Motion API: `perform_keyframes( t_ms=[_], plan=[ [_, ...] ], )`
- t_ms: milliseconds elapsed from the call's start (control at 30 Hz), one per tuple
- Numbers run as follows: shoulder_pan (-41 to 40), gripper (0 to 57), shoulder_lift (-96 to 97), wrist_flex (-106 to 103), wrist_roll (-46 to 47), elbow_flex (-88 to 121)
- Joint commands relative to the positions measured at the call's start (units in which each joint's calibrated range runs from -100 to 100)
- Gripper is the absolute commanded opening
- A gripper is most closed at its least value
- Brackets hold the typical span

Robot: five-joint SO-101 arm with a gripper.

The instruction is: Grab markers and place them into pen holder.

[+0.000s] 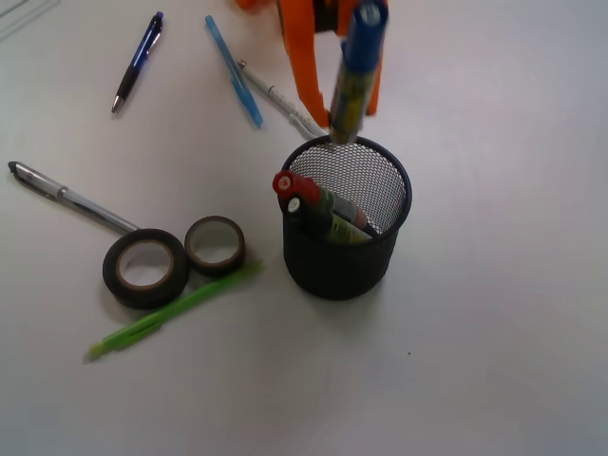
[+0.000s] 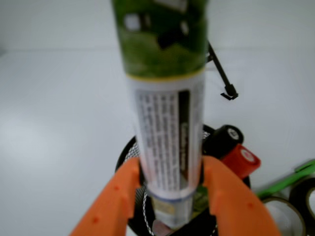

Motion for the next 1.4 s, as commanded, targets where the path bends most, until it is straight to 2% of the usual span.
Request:
perform_keyframes(
  t_ms=[0,300,367,467,533,867,1067,1200,1367],
  plan=[
    [-0.7,0.6,3.1,-1.9,-0.2,-5.4],
    [-0.9,2.0,5.4,-1.9,-0.4,-5.4],
    [-1.1,7.7,5.4,-1.9,-0.4,-5.3],
    [-1.3,23.5,5.1,-1.9,-0.5,-4.4],
    [-1.3,30.7,5.0,-1.9,-0.5,-4.4],
    [-1.0,31.4,4.5,-6.0,0.0,-4.3],
    [0.8,31.8,4.4,-6.6,6.0,-4.8],
    [2.1,31.9,-0.2,3.0,9.9,-4.3],
    [5.5,31.6,-13.2,26.3,19.3,-5.0]
  ],
)
